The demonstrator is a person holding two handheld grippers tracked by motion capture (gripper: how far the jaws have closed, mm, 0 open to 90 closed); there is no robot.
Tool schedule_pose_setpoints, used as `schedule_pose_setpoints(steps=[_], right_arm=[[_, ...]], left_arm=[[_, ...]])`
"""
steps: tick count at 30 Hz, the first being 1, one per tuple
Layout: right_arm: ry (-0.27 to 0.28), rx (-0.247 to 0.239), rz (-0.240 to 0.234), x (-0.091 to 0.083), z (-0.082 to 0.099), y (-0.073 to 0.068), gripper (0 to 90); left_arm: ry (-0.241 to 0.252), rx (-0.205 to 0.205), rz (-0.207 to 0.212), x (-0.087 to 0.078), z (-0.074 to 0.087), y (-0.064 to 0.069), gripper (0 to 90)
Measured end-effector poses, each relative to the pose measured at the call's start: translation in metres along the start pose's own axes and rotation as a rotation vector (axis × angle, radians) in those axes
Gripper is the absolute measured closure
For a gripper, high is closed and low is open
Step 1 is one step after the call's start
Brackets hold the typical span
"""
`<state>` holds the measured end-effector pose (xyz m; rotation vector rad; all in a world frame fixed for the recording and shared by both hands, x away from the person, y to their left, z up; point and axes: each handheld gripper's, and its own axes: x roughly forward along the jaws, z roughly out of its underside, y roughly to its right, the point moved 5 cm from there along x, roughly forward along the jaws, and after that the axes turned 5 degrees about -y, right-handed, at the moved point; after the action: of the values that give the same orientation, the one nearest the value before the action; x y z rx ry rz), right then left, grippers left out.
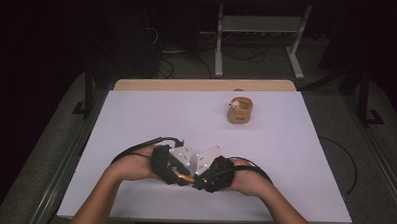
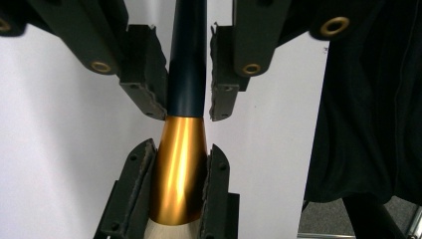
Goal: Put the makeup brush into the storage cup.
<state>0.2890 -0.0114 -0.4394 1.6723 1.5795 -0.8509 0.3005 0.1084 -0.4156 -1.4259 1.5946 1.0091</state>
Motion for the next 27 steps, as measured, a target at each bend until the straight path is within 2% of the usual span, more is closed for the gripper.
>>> schedule_pose_setpoints(steps=[11, 14, 27], right_arm=[[-0.012, -0.003, 0.005, 0.0031, 0.0010, 0.0002, 71.7], [-0.013, -0.002, 0.008, 0.0037, 0.0012, 0.0004, 72.1], [-0.010, 0.005, 0.022, 0.0054, 0.0027, 0.0006, 73.4]], left_arm=[[-0.005, 0.007, 0.003, 0.0011, 0.0002, -0.0005, 64.6], [-0.004, -0.003, 0.013, 0.0019, 0.0007, -0.0003, 64.6], [-0.013, 0.021, -0.013, 0.0041, 0.0005, -0.0013, 64.3]])
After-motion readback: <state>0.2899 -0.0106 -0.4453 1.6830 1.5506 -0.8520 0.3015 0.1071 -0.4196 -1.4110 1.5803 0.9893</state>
